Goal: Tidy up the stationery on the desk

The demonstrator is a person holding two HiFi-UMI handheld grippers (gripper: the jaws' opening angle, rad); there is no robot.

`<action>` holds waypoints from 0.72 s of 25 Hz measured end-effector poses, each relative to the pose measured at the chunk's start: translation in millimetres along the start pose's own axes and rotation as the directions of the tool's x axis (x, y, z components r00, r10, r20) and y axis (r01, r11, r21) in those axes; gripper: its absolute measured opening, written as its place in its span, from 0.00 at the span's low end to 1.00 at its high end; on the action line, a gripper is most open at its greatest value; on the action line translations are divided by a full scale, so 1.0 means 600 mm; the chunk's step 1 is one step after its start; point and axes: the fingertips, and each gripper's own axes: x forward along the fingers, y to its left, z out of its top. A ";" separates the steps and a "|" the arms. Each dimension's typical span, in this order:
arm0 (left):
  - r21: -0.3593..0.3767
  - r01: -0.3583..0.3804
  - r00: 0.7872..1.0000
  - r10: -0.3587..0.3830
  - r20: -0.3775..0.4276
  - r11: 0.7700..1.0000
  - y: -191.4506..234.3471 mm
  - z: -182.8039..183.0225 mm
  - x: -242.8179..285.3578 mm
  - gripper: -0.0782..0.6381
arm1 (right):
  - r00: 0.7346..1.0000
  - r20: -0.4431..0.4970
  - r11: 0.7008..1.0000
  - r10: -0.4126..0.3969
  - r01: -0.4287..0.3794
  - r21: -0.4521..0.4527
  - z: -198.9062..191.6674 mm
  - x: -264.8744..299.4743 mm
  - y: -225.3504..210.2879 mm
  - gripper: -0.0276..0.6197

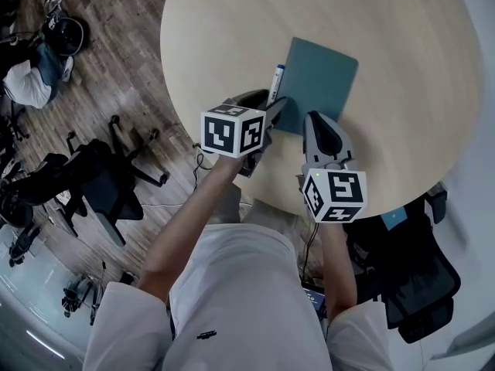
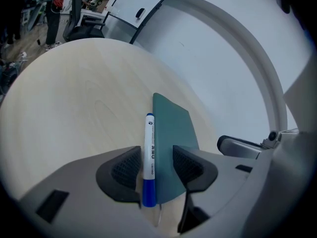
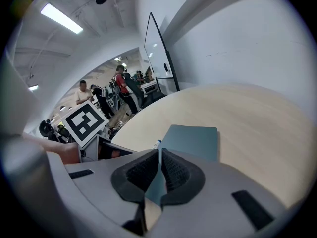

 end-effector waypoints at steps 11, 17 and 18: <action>0.047 0.006 0.999 -0.008 0.034 0.999 -0.040 0.011 -0.040 0.39 | 0.999 0.028 1.000 -0.016 0.016 0.006 0.025 -0.038 0.006 0.11; 0.118 0.024 0.999 -0.030 0.046 0.993 -0.091 0.003 -0.102 0.39 | 0.997 0.059 0.999 -0.043 0.042 0.019 0.047 -0.094 0.019 0.11; 0.137 0.025 0.998 -0.033 0.055 0.990 -0.101 0.004 -0.113 0.39 | 0.997 0.067 0.999 -0.049 0.047 0.026 0.050 -0.103 0.021 0.11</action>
